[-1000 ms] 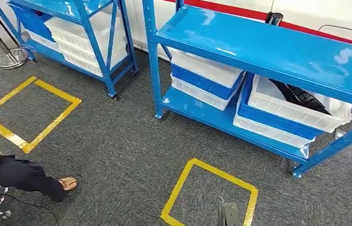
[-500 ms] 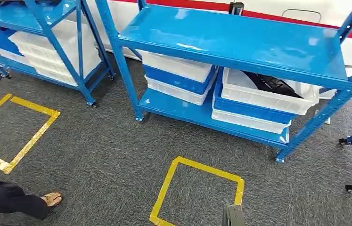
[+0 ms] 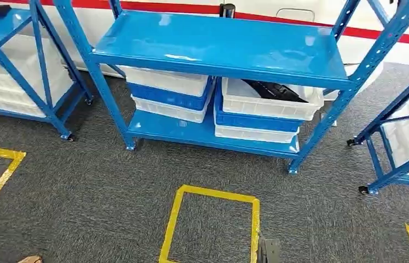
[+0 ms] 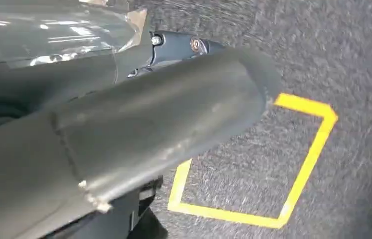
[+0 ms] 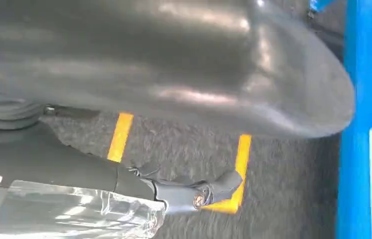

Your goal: Take the parts from the cabinet and place them on the table.

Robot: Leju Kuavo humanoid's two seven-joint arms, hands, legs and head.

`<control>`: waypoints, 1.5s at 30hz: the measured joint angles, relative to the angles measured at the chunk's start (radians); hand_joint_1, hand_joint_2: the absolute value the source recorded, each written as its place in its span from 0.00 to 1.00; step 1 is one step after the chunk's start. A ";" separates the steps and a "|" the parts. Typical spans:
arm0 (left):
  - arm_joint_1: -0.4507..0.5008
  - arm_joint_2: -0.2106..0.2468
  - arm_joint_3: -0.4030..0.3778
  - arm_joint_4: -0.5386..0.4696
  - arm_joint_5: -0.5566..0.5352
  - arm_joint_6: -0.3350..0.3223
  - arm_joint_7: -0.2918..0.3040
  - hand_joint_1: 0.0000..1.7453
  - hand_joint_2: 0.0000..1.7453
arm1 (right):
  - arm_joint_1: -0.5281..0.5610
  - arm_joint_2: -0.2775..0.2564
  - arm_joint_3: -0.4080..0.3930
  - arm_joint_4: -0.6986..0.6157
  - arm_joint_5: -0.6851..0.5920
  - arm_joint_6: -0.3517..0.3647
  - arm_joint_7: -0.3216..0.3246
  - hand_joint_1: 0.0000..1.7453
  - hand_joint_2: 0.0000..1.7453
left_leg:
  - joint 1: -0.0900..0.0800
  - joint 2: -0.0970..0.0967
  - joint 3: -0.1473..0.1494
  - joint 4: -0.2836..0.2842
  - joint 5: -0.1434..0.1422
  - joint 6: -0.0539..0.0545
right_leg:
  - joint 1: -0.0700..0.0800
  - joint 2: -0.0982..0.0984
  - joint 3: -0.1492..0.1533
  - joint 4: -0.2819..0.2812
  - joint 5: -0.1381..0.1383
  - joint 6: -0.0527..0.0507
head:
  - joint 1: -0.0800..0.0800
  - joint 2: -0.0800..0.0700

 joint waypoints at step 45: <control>0.000 -0.006 0.002 0.000 0.003 0.074 0.024 0.00 1.00 | 0.038 -0.040 0.000 0.053 -0.013 -0.141 0.242 0.00 1.00 | -0.005 -0.001 -0.010 0.020 -0.018 -0.039 | -0.016 0.013 0.069 -0.151 0.085 0.010 | -0.011 0.000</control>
